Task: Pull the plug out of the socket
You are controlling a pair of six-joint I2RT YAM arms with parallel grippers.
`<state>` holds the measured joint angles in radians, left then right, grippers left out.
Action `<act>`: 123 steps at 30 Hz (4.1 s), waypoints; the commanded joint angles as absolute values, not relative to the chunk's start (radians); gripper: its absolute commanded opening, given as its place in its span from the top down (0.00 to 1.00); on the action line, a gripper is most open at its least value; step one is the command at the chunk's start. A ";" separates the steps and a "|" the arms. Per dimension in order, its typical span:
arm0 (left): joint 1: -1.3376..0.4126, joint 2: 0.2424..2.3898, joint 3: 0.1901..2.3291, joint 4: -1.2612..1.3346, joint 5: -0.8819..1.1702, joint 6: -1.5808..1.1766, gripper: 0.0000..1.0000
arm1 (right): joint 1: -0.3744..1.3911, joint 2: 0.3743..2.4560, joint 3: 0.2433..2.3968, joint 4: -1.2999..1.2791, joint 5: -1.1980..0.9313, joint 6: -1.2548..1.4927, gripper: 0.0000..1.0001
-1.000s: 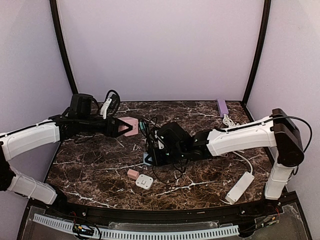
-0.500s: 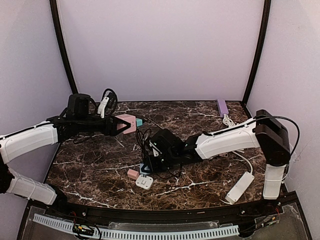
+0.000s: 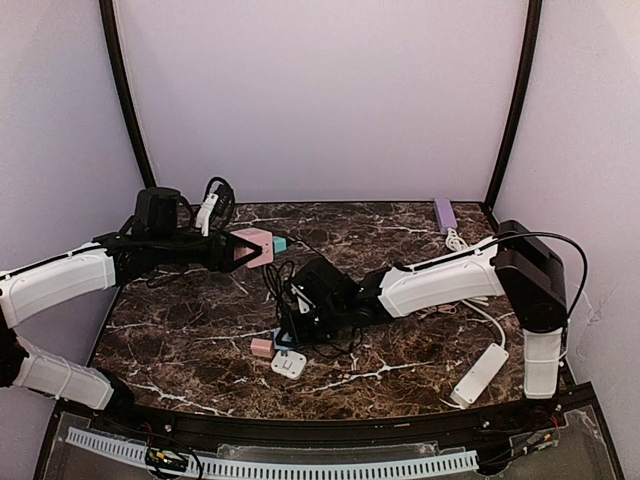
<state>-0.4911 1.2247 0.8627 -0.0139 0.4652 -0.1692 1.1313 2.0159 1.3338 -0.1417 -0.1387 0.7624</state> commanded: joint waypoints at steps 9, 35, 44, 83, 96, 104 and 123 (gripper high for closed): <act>-0.492 1.179 0.863 0.037 0.518 -0.155 0.99 | 1.128 1.832 1.218 -0.065 0.008 0.738 0.35; -0.579 1.307 1.004 -0.148 1.035 -0.081 0.99 | 0.856 1.462 1.217 -0.110 -0.635 0.322 0.09; -0.604 1.289 0.999 -0.151 1.072 -0.043 0.99 | 0.860 1.521 1.233 -0.186 -0.771 0.321 0.11; -0.605 1.261 0.975 -0.139 0.872 -0.030 0.39 | 0.927 1.608 1.240 -0.069 -0.819 0.348 1.00; -0.604 1.186 0.916 -0.114 0.418 -0.053 0.03 | 0.989 1.593 1.272 -0.222 -0.155 0.387 1.00; -0.610 1.229 0.892 -0.033 0.527 -0.113 0.03 | 1.059 1.721 1.404 -0.343 0.128 0.491 1.00; -0.623 1.313 0.911 -0.069 0.406 -0.173 0.25 | 1.133 1.833 1.544 -0.348 0.198 0.502 1.00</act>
